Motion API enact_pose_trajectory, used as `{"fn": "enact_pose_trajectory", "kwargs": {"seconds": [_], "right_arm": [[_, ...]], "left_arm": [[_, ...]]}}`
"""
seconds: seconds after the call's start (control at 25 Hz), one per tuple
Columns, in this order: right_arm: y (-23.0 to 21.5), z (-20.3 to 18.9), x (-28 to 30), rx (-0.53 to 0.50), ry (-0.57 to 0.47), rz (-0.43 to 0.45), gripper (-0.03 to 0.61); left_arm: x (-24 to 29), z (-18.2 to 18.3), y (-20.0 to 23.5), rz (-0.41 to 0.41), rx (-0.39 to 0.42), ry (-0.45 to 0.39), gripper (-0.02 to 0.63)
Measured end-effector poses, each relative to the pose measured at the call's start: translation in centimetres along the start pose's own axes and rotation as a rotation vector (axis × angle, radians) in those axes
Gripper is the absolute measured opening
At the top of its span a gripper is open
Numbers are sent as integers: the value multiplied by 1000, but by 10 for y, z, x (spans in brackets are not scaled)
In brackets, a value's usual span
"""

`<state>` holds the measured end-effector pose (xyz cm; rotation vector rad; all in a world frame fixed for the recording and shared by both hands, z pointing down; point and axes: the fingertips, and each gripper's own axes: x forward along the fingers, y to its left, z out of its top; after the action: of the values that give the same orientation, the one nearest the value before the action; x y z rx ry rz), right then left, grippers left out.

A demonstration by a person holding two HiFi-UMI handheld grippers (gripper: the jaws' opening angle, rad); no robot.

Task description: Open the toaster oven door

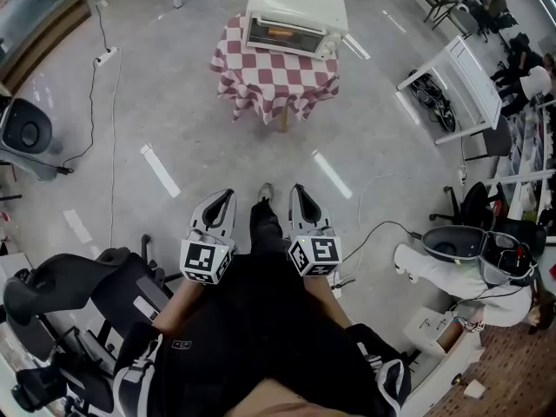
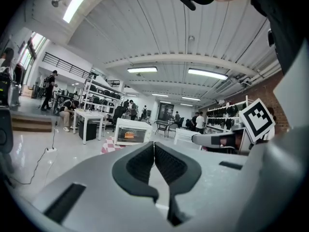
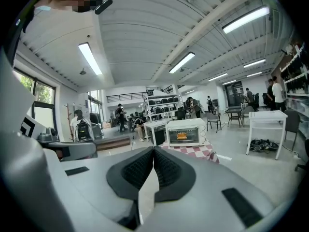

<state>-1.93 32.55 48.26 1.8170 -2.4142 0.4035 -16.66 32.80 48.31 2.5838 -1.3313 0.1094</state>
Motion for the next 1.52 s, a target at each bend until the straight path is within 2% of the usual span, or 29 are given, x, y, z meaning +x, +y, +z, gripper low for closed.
{"fn": "enact_pose_trajectory", "kwargs": {"seconds": [0.16,0.36,0.68,0.92,1.16,1.52], "right_arm": [[-31,17,51,-1,-21,31,28],[-79,57,113,-40,-55,68,28],[-159,92,185,-29,-36,108,28],[-197,104,219,-19,-14,126,28],[-221,100,243,-9,12,133,28],[-241,109,283,-10,30,137,28]], "left_arm": [[56,12,19,29,22,1,12],[140,46,31,46,52,-12,11],[254,70,35,60,13,7,11],[300,77,46,96,53,41,12],[336,81,61,107,86,60,12],[407,91,103,72,243,129,12]]}}
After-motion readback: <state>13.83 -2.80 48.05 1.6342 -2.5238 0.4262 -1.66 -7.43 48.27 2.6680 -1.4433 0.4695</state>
